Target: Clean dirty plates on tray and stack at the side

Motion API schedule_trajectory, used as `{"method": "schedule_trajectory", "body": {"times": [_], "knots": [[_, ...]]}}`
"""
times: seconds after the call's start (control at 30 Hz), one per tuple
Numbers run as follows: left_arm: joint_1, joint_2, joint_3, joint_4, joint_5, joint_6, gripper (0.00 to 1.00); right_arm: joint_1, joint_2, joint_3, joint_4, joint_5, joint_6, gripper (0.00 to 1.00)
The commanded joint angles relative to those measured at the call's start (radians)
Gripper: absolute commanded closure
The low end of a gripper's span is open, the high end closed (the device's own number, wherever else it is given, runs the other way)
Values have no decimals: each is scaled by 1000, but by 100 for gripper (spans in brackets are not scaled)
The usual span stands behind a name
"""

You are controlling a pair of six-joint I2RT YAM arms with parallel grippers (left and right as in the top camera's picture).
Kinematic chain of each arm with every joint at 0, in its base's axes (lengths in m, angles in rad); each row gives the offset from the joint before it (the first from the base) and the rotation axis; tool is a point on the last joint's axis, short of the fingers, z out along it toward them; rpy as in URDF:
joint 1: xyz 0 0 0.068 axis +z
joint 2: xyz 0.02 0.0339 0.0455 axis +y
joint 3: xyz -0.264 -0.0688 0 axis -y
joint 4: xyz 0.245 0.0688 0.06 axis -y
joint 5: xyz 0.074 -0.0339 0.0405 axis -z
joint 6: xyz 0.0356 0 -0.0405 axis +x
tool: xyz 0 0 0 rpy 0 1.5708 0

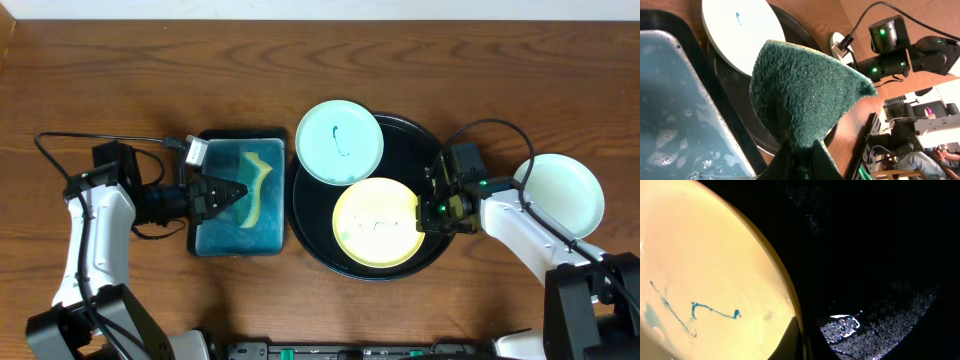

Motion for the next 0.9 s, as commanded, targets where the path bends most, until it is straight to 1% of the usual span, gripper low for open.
{"method": "schedule_trajectory", "body": {"times": [0.0,0.2,0.6,0.87], "knots": [[6,-16,-3,-4,80,31,93,11,7,-6,-2,10,18,99],[6,-16,-3,-4,121,31,93,11,7,-6,-2,10,18,99],[6,-16,-3,-10,126,30,93,11,7,-6,-1,10,18,99],[6,-16,-3,-10,158,31,92,11,7,-6,1,10,18,99]]}}
